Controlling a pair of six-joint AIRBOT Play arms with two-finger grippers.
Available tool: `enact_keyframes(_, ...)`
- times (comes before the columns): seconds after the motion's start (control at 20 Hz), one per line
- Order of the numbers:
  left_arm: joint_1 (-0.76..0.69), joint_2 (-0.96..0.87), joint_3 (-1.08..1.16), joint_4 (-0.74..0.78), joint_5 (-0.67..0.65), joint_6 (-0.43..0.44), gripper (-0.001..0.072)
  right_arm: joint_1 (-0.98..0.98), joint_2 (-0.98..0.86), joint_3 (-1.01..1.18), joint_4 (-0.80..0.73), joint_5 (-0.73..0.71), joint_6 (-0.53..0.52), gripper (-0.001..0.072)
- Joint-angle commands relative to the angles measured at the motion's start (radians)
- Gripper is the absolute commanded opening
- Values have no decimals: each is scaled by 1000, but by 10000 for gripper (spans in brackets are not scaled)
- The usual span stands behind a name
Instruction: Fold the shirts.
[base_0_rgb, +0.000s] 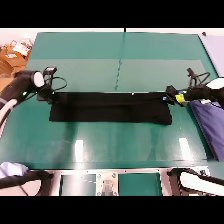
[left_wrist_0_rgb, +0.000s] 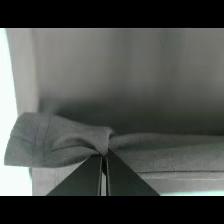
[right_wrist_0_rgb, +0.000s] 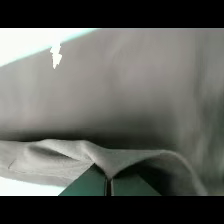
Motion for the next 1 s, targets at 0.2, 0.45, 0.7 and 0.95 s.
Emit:
enact_keyframes(0.2, 24, -182, 307, 87, 69, -48, 679, -8, -307, 170, 34, -20, -56, 98)
enact_keyframes(0.45, 63, -130, 480, 90, -236, 1, 439, -146, -275, 333, -49, 311, -218, 103)
enact_keyframes(0.7, 63, -130, 476, 33, -331, 51, 24, -263, -286, 251, -155, 249, -238, 552)
enact_keyframes(0.95, 63, -130, 476, -72, -299, 51, 24, -245, -416, 185, 118, 232, -403, 594)
